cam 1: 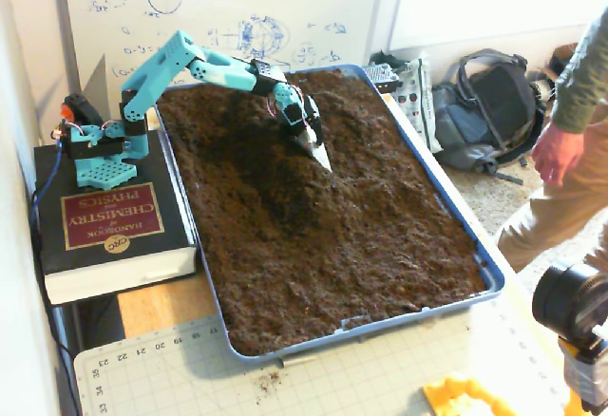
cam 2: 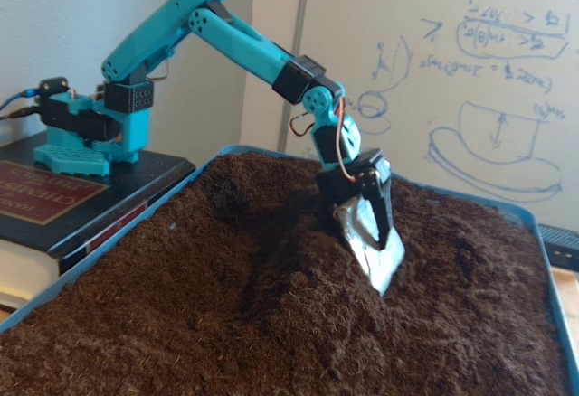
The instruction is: Build a berm.
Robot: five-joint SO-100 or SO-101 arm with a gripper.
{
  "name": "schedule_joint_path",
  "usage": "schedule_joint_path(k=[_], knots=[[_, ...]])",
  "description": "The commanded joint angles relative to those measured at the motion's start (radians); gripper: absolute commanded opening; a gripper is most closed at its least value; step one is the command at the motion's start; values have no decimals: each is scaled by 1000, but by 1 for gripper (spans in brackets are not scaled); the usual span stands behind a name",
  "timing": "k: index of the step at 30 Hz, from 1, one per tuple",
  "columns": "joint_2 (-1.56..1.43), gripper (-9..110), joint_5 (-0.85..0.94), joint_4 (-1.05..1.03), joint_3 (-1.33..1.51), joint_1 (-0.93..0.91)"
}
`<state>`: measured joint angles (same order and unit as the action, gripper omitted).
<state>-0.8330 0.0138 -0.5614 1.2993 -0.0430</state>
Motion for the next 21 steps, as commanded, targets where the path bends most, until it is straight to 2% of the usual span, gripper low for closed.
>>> schedule_joint_path(k=[1, 14, 21], knots=[[-84, 1, -3, -48, 17, 43], [-115, 1, -3, -51, 17, 44], [-179, 1, -3, -241, 0, 58]])
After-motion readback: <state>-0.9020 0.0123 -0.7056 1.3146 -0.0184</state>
